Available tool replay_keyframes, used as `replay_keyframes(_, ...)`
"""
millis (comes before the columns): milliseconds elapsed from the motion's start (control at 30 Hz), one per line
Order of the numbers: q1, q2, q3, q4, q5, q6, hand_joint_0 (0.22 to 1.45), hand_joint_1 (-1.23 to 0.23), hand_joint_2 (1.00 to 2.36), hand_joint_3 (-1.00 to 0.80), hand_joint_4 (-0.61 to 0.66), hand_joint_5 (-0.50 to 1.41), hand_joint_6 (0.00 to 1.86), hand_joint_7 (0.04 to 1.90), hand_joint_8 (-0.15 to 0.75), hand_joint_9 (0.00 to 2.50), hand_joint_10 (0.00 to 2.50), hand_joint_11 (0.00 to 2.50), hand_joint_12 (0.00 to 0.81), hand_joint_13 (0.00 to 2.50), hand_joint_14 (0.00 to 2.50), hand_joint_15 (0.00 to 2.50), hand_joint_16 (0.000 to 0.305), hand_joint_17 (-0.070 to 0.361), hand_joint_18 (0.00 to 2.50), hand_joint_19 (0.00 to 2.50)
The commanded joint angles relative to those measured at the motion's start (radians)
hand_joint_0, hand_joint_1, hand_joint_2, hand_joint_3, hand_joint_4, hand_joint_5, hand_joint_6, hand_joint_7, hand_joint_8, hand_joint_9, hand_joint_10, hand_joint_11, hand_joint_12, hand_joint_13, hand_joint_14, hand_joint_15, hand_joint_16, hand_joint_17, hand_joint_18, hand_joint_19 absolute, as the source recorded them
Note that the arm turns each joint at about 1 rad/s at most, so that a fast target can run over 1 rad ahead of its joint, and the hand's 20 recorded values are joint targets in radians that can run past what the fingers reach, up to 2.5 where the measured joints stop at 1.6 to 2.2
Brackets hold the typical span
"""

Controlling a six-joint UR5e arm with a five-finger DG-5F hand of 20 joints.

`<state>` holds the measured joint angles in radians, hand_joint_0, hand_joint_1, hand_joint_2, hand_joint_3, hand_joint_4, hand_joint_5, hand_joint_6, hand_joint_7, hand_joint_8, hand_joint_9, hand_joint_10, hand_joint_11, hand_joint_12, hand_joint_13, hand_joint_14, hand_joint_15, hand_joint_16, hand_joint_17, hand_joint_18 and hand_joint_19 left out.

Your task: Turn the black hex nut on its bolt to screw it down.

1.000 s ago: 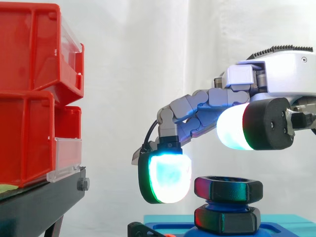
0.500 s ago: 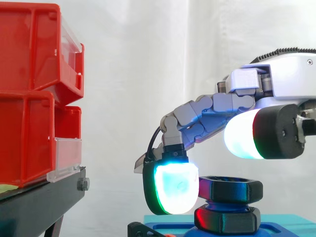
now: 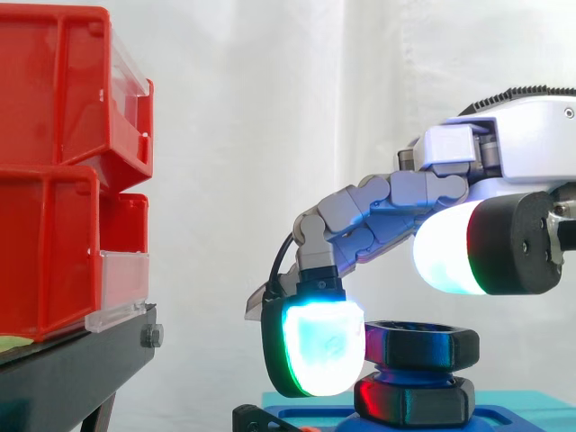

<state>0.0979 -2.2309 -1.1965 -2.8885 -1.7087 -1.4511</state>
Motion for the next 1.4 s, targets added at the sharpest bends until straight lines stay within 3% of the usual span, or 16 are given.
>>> replay_keyframes(0, -0.006, -0.001, 0.0, -0.005, -0.005, 0.0, 0.5, -0.17, 1.0, -0.5, 0.28, -0.1, 0.57, 1.16, 0.296, 0.46, 0.0, 0.13, 0.367, 0.46, 0.0, 0.06, 0.052, 0.117, 0.38, 0.18)
replay_keyframes(467, -0.033, 0.001, 0.0, -0.005, -0.031, 0.0, 0.5, -0.18, 1.0, -0.5, 0.28, -0.1, 0.57, 1.16, 0.298, 0.46, 0.0, 0.13, 0.369, 0.47, 0.0, 0.07, 0.052, 0.117, 0.39, 0.19)
replay_keyframes(1167, -0.102, 0.001, -0.002, -0.009, -0.114, 0.0, 0.5, -0.18, 1.0, -0.5, 0.29, -0.1, 0.56, 1.16, 0.297, 0.46, 0.0, 0.13, 0.369, 0.49, 0.0, 0.08, 0.052, 0.117, 0.41, 0.2)
replay_keyframes(1367, -0.109, 0.001, 0.0, 0.005, -0.129, 0.0, 0.5, -0.18, 1.0, -0.5, 0.29, -0.09, 0.54, 1.19, 0.297, 0.46, 0.0, 0.14, 0.367, 0.49, 0.0, 0.09, 0.052, 0.117, 0.42, 0.19)
